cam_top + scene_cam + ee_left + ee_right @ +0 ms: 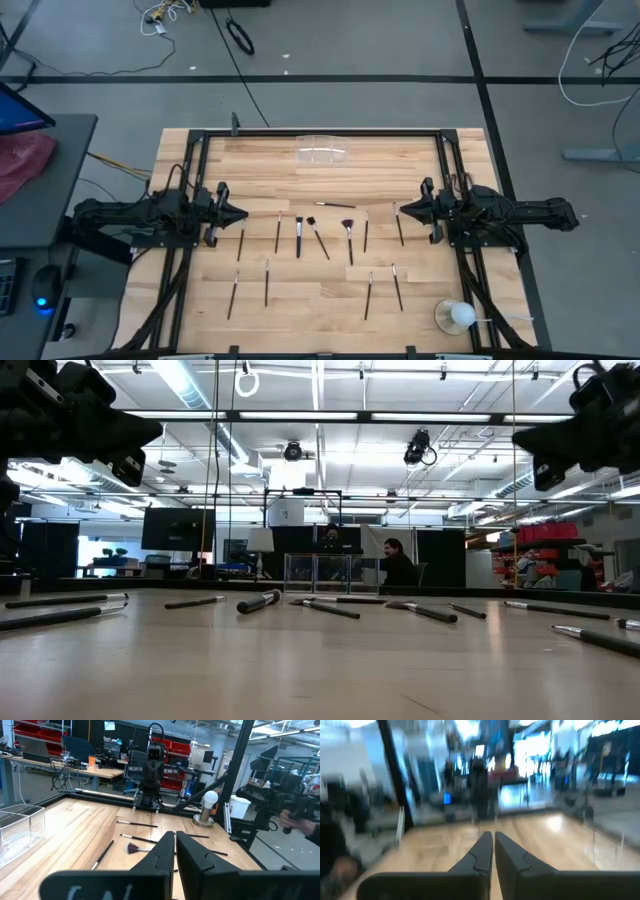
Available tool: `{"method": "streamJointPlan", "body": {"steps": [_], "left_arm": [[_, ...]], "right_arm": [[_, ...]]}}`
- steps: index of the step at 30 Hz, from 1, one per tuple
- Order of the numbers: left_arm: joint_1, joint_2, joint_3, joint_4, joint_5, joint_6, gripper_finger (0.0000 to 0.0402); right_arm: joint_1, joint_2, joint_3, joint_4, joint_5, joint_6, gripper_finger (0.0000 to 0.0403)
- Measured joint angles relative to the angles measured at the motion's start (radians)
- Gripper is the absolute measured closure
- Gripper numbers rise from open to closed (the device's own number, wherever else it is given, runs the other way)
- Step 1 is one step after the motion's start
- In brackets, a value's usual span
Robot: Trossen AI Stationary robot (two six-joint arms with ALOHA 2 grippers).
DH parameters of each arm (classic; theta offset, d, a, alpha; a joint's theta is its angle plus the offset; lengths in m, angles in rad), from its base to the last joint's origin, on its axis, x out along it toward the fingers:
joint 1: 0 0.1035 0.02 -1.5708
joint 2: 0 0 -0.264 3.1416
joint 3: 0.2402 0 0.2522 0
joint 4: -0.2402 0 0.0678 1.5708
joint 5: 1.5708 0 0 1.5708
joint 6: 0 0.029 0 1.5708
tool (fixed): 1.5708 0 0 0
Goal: Put items in baskets/containers
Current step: Put the black highlighter brush into the transparent organizer
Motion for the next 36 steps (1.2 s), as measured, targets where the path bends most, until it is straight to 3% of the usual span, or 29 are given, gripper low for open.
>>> {"method": "streamJointPlan", "body": {"steps": [3,6,12,24,30,36], "left_arm": [[0.0,0.0,0.0,0.0,0.0,0.0,0.0378],[0.0,0.0,0.0,0.0,0.0,0.0,0.0378],[0.0,0.0,0.0,0.001,0.0,0.0,0.0378],[0.0,0.0,0.0,0.0,0.0,0.0,0.0378],[0.0,0.0,0.0,0.0,0.0,0.0,0.0378],[0.0,0.0,0.0,0.0,0.0,0.0,0.0378]], "right_arm": [[-0.001,-0.001,0.0,0.132,0.026,0.097,0.0378],[0.001,0.008,0.0,0.294,0.05,0.092,0.0378],[0.02,0.098,0.001,0.452,0.054,0.151,0.0378],[0.107,0.692,0.01,0.716,0.292,0.314,0.0378],[0.106,0.945,0.088,0.721,0.303,0.492,0.036],[0.1,1.168,0.251,0.615,0.223,0.491,0.0283]]}}
